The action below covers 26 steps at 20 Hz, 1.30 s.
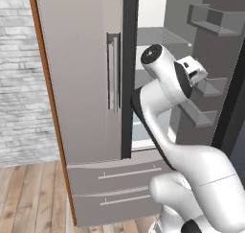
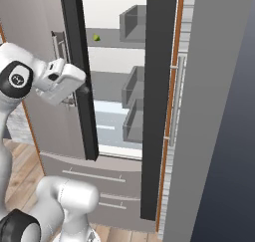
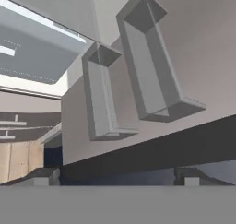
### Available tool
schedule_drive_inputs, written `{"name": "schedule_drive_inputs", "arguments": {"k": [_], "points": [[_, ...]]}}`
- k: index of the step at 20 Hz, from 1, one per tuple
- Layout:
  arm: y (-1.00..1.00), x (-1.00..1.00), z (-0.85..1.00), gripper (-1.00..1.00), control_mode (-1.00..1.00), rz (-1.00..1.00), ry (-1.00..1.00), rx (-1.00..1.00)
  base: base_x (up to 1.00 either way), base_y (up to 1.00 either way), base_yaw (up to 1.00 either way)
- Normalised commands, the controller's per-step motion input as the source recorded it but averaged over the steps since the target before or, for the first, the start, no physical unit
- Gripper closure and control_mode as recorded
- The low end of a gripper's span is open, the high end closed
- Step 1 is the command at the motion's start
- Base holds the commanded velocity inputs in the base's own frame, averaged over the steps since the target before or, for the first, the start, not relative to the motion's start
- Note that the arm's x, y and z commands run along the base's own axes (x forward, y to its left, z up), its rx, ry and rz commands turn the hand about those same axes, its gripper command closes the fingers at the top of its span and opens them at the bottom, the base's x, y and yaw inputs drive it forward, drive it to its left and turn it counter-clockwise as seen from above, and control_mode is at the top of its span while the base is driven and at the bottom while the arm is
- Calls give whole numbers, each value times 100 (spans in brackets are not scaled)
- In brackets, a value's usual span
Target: There is a bowl on the dining counter. Grab a lemon wedge from the fridge and place it in the bowl. Then get the liquor bottle and glass cup from the cabinet and place them next to the bowl.
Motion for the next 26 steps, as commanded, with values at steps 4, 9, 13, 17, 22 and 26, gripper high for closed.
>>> {"name": "schedule_drive_inputs", "arguments": {"k": [4,9,13,17,22,26], "points": [[100,-7,-1,-100,-100,6,-19,21,0,0,0],[93,9,0,-100,-100,18,-15,25,0,0,0],[50,41,5,-100,-100,24,-6,23,0,0,0],[20,59,1,-100,-100,22,-4,17,0,0,0],[18,39,0,-100,-100,11,-14,4,0,0,0],[20,47,0,-100,-100,5,-3,2,0,0,0]]}}
